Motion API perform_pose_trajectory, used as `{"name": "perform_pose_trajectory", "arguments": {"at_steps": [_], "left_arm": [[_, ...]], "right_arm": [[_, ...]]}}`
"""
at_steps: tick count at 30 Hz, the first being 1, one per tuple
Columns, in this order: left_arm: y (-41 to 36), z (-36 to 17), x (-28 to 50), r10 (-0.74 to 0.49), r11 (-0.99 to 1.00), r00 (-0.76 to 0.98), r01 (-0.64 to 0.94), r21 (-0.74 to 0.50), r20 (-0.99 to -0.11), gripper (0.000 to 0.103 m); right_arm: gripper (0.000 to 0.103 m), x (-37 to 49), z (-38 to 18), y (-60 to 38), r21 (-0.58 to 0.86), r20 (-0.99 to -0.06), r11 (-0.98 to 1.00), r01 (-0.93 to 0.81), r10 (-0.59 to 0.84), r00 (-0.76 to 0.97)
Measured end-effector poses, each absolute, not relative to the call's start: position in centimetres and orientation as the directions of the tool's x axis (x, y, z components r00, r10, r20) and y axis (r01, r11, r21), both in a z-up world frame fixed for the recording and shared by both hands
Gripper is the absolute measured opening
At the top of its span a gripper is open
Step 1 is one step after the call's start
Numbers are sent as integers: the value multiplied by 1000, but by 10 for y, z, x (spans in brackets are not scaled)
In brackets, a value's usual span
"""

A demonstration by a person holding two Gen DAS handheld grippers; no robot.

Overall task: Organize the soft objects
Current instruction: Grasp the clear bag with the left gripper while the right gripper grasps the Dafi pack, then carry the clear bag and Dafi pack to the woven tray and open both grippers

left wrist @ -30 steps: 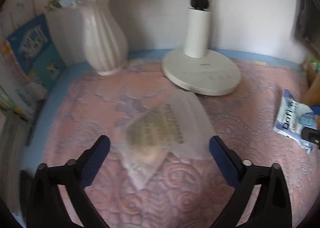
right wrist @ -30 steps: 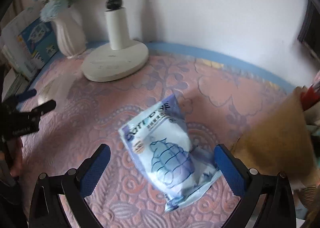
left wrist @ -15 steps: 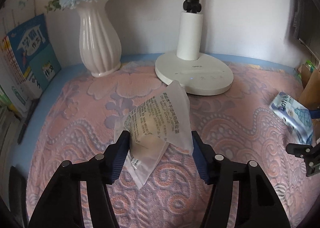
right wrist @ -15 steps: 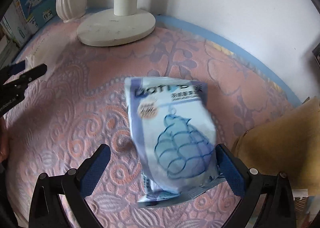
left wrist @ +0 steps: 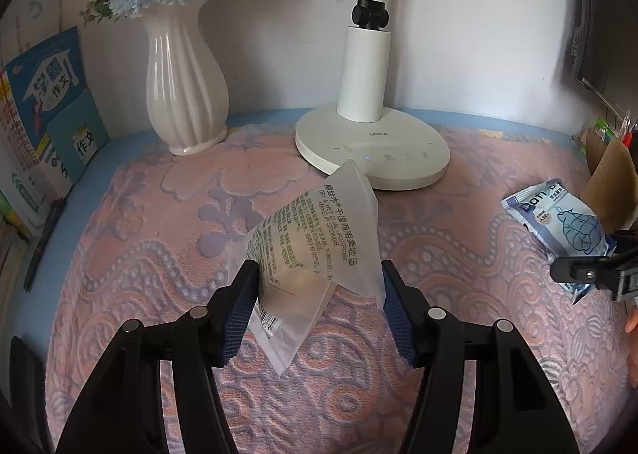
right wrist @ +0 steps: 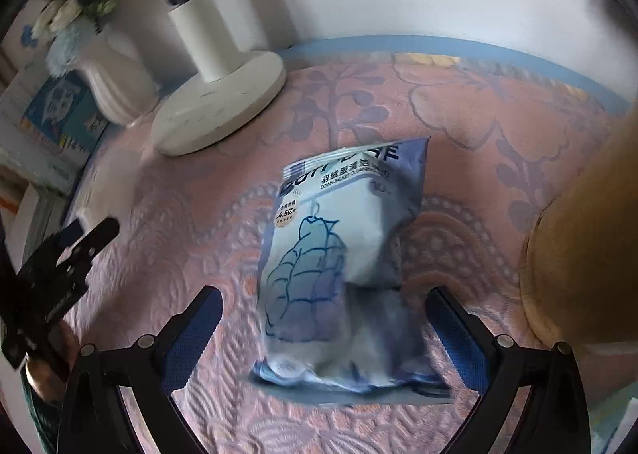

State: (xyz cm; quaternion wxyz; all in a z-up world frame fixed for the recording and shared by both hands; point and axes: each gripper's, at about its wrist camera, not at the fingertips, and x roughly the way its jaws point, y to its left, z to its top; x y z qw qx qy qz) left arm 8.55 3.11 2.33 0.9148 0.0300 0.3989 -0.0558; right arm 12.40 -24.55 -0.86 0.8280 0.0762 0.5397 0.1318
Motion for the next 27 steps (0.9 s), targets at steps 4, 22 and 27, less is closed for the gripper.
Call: {"name": "perform_pose_trajectory", "arguments": {"at_steps": [4,22,27], "left_arm": [[36,24,86,-94,993,677,119,-18,-730,58],[7,39,69,-184,975,682,217,-44,-708,43],[-39,57,46,-269,943,677,330,-43,-685,42]], "right_arm": [[87,120,-7,-233,176,-883,975,-134,217,416],[59,38,-2,-235,250,-842,943,-220,324,431],[58,6,7,-256,251,-824,948,-196,315,471]]}}
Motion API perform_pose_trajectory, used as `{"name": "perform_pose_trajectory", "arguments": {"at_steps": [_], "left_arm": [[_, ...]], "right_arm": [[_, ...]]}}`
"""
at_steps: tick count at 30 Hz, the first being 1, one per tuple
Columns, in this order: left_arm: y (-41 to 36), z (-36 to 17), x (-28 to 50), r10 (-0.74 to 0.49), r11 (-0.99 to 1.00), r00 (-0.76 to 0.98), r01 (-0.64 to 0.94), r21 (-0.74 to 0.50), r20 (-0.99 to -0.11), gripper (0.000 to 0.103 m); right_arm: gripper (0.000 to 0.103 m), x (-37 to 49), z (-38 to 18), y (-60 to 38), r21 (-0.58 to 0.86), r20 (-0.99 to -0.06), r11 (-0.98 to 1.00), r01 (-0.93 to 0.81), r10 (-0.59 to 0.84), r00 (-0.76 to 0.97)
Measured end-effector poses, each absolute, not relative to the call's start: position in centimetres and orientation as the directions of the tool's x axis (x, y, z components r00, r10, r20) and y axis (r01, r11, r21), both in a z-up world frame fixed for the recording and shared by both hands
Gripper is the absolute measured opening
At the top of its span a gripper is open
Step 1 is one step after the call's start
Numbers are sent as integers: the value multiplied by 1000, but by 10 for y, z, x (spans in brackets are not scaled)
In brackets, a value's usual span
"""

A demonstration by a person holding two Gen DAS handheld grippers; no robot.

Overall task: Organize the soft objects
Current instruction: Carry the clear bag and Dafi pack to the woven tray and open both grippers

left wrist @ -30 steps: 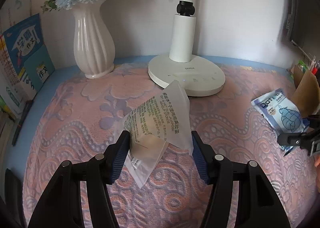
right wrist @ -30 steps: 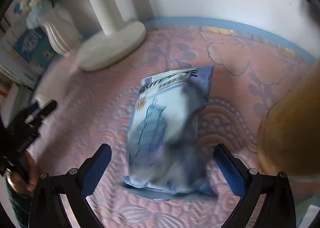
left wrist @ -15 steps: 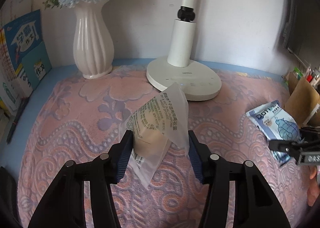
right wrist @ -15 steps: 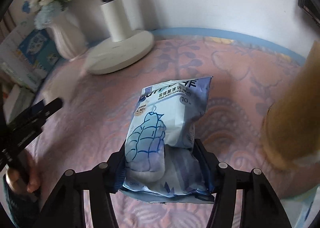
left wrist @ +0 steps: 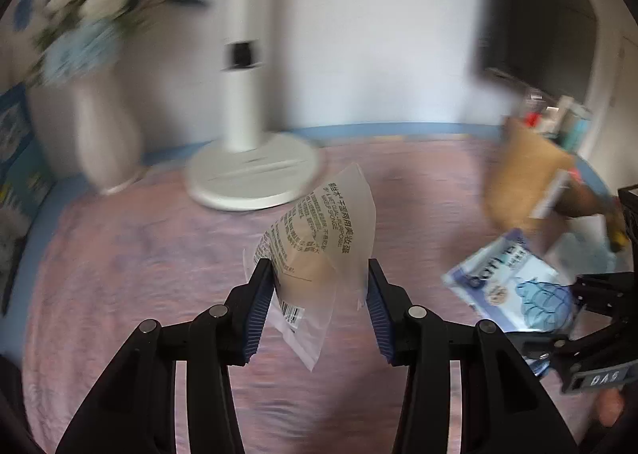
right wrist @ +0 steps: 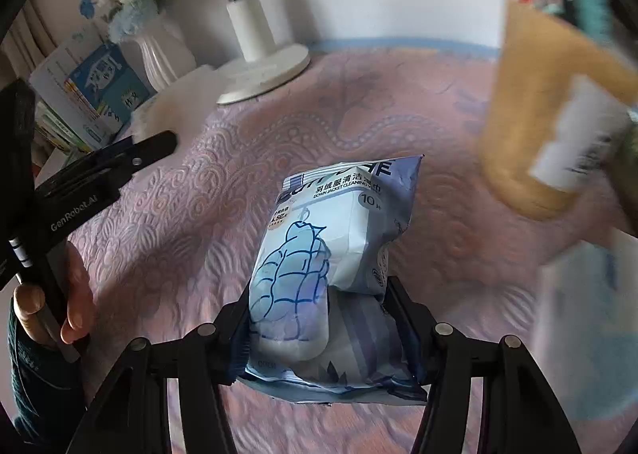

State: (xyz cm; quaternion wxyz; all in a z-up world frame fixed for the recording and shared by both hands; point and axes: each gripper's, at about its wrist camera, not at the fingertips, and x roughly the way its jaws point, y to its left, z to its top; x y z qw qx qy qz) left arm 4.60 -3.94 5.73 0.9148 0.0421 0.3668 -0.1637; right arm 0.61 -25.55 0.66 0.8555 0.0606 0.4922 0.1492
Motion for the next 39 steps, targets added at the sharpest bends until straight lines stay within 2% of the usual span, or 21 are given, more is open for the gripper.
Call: {"name": "perform_pose_trajectory", "arguments": {"at_steps": [6,9,11,15,27,33,39], "left_arm": [[-94,77,35,-427,886,636,437,-156,-643,42],[-119,82,34,-470,859,612,483,-170,-636,42],[-134,83,30,-479,847,600,507,-159,-641,42],[-160,84,17,-515,810,570,567,-147,-641,42],[-227,104,-17,-603,682,500,727,-77,-622,42],[-261,123,-18,-619,677,529,734,-53,-581,42],[-313,139,-3,-612,689,560,724,-28,-558,42]], "right_arm": [[58,-32,34,-278,182,-778,968,-173,249,577],[58,-38,43,-296,173,-767,975,-140,223,602],[58,-40,44,-308,156,-766,981,-114,193,614],[58,-47,46,-338,220,-752,973,-65,212,624],[58,-60,65,-418,281,-703,958,59,163,693],[58,-67,80,-461,319,-666,940,122,131,734],[58,-59,94,-503,288,-649,937,196,41,760]]}}
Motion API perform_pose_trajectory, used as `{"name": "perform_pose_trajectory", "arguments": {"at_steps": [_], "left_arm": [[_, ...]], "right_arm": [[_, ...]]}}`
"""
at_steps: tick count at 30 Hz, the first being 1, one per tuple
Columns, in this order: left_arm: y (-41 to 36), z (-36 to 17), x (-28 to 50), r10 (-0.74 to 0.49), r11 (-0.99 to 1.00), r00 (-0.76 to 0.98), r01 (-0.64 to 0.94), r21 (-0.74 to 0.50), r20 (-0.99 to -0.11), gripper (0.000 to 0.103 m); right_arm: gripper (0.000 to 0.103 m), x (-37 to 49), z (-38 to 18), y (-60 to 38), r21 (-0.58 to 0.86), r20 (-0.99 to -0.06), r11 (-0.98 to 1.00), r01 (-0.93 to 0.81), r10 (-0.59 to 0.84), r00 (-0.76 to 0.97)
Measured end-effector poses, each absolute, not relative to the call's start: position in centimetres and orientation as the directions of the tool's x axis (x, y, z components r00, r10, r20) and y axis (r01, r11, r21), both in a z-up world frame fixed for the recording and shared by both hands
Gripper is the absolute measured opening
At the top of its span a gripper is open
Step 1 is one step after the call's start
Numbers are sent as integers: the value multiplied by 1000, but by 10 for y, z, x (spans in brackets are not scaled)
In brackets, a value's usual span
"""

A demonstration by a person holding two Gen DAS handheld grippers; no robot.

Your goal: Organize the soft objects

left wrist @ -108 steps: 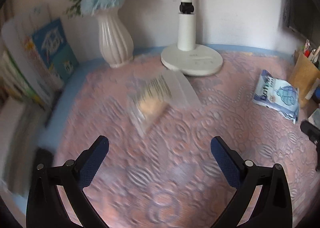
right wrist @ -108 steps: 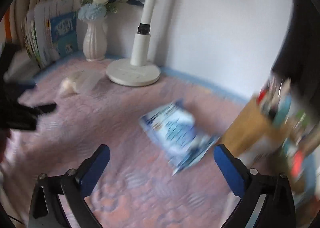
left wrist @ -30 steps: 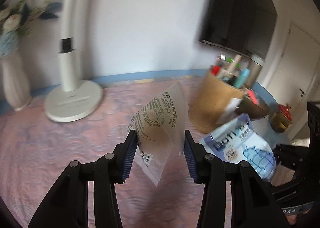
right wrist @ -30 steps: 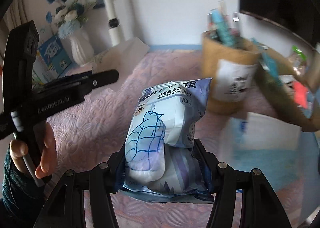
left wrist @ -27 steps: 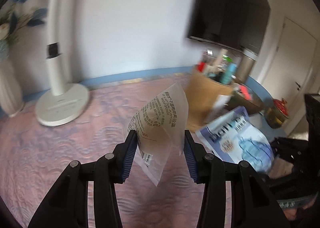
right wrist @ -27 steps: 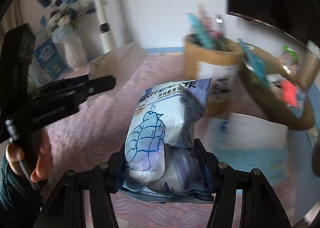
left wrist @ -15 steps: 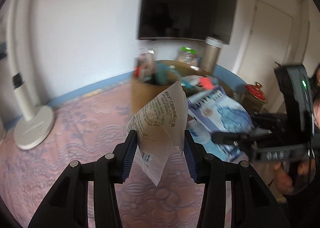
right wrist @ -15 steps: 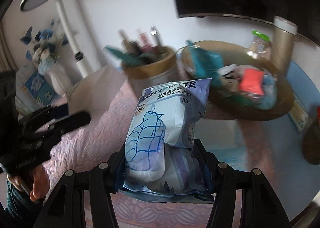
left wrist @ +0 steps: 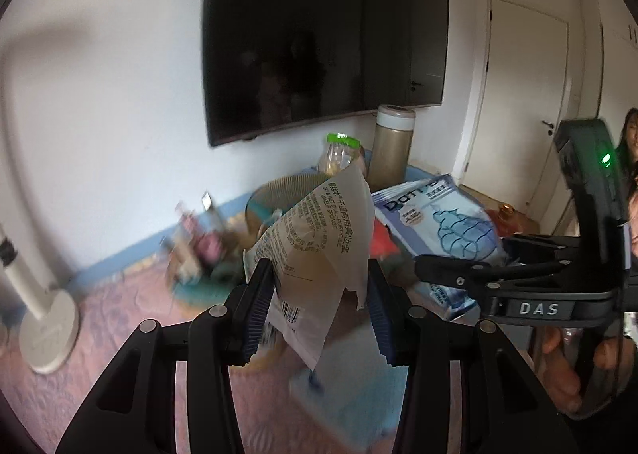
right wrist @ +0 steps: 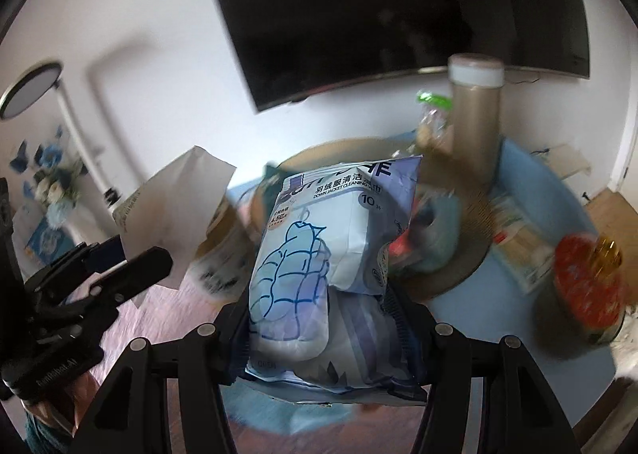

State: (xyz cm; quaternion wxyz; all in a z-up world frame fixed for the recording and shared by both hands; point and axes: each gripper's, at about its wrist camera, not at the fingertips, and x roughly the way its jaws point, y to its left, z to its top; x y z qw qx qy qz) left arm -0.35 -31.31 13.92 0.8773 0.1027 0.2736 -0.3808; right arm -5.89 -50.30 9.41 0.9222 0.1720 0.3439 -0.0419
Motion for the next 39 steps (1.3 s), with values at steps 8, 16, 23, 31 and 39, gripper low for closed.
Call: {"name": "perform_pose_trajectory", "arguments": {"at_steps": [8,16,23,31,39], "left_arm": [[-385,143,36,-539,758,614,652,-14,-576,42],[-428,121,73,-437,823,637,569,5,-635,53],[-437,109,74,-430,810,629,586,33,-648,83],[-411,120,45,-427,818,641,574,28,-638,86],[-342,140,3,-369,841,666,537,72,-648,86]], "right_arm": [[59,-10,107,-560,305,-629,903,302,-46,776],[63,58,90,-602,394,-668,859,327,23,744],[71,74,81,-617,477,-662,828,293,119,740],[71,30,107,-605,506,-600,815,282,98,794],[72,-8,157,-539,508,-512,846,162,145,847]]}}
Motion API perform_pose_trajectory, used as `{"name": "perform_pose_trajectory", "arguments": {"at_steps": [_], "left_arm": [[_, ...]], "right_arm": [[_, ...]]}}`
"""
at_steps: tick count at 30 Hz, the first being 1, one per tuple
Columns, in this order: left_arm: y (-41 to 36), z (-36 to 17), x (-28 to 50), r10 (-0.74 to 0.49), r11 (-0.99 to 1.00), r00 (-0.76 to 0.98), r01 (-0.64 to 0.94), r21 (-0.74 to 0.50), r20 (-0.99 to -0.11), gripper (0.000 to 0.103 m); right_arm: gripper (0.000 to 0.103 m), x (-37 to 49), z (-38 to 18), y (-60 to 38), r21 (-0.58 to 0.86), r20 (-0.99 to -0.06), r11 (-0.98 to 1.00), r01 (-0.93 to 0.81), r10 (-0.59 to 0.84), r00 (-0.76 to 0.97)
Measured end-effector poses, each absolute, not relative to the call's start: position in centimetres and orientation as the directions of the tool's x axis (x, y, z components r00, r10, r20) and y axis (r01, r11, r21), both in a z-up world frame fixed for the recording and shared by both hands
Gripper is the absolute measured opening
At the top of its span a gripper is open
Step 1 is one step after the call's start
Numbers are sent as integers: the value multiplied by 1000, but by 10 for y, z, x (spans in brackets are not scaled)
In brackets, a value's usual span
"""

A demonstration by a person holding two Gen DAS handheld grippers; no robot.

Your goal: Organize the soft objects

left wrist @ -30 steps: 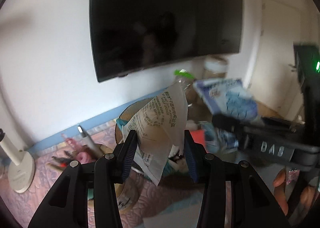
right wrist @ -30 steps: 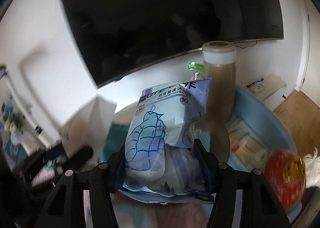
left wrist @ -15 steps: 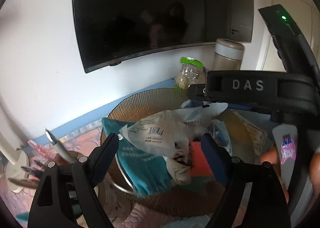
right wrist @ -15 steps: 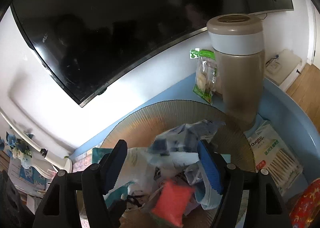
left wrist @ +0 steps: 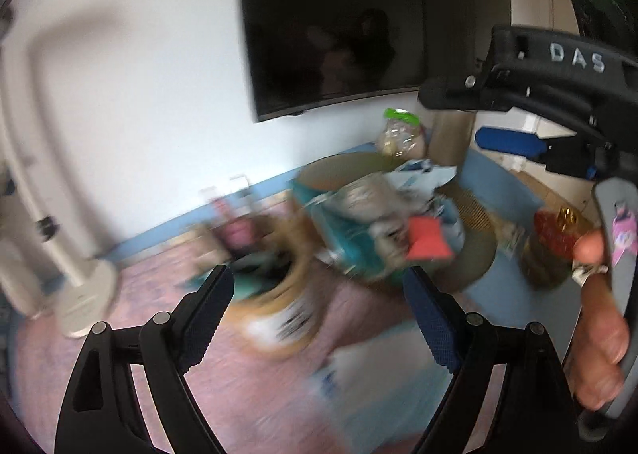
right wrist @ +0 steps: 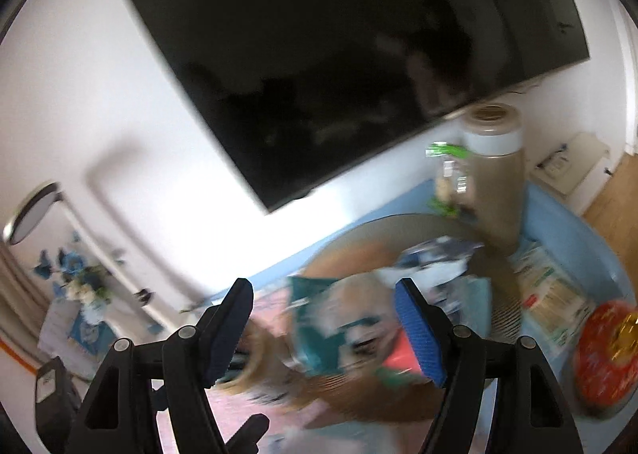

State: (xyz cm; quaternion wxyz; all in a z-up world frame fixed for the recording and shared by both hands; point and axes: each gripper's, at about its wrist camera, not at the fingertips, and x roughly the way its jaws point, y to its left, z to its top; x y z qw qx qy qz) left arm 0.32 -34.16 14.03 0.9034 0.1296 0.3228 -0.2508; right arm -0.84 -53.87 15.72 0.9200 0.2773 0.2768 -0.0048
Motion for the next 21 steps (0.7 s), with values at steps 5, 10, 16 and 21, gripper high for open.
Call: {"name": "perform_pose_trajectory", "arguments": {"at_steps": [5,10,16,21], "left_arm": [[-270,156,-22,-249,888,739,432,156,-626,86],[-189,155,-31,-126,946,771,283,158,-624,86],[-114,130,-30,-77,985,778,158,75,-623,86],[-79,85,-9,-132,989,710,136,-49,-691,86]], "right_arm": [[87,-21,165,-477,508,-485,859,63,225,845],[87,-32,157,-407,460,-498,887,-45,300,814],[91,-32,118,-326,369,-582,919,-136,343,737],[92,-20,71,-267,244,-674,947,-209,320,665]]}}
